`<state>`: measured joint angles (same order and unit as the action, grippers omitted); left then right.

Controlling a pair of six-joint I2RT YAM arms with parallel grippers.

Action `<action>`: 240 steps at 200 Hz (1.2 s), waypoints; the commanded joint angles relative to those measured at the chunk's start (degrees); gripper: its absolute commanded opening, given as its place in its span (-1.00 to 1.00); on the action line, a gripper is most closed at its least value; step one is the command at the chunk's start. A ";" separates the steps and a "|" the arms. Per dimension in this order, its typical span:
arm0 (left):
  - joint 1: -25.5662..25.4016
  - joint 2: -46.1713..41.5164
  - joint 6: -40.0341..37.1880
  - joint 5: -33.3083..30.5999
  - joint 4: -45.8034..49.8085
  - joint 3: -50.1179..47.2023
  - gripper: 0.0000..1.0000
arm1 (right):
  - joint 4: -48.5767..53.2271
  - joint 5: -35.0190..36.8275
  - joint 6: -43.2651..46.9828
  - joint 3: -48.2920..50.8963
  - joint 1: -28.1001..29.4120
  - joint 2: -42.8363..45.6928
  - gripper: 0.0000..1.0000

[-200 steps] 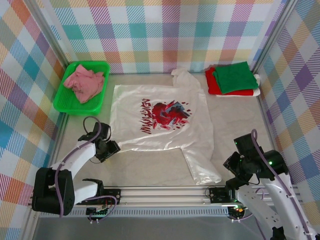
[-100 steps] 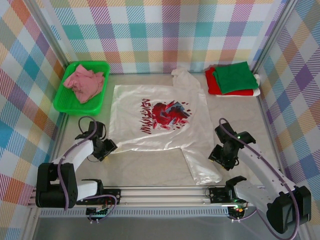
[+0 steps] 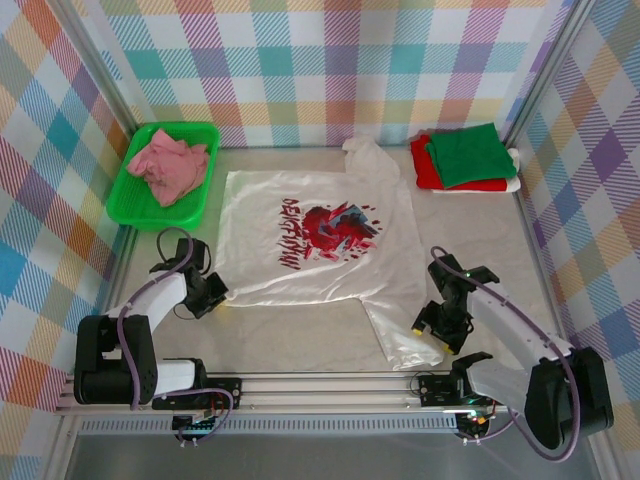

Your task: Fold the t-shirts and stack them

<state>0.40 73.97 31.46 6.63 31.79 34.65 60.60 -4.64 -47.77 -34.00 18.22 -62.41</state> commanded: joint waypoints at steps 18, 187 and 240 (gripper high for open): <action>-0.31 -0.25 -1.26 0.85 -0.51 2.26 -1.00 | -5.70 -12.81 1.94 2.76 -0.35 -2.58 0.18; 3.07 -12.84 2.88 7.07 6.83 -1.61 -1.00 | 2.19 -27.39 -1.71 -4.67 -9.94 15.61 -1.00; 3.92 -20.98 4.84 7.87 11.03 -0.32 -1.00 | 4.96 -34.01 0.13 -9.34 -16.21 19.86 -1.00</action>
<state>2.98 55.29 35.03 13.26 38.59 33.45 63.16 -33.39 -48.58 -39.81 3.44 -43.99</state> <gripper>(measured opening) 0.052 0.048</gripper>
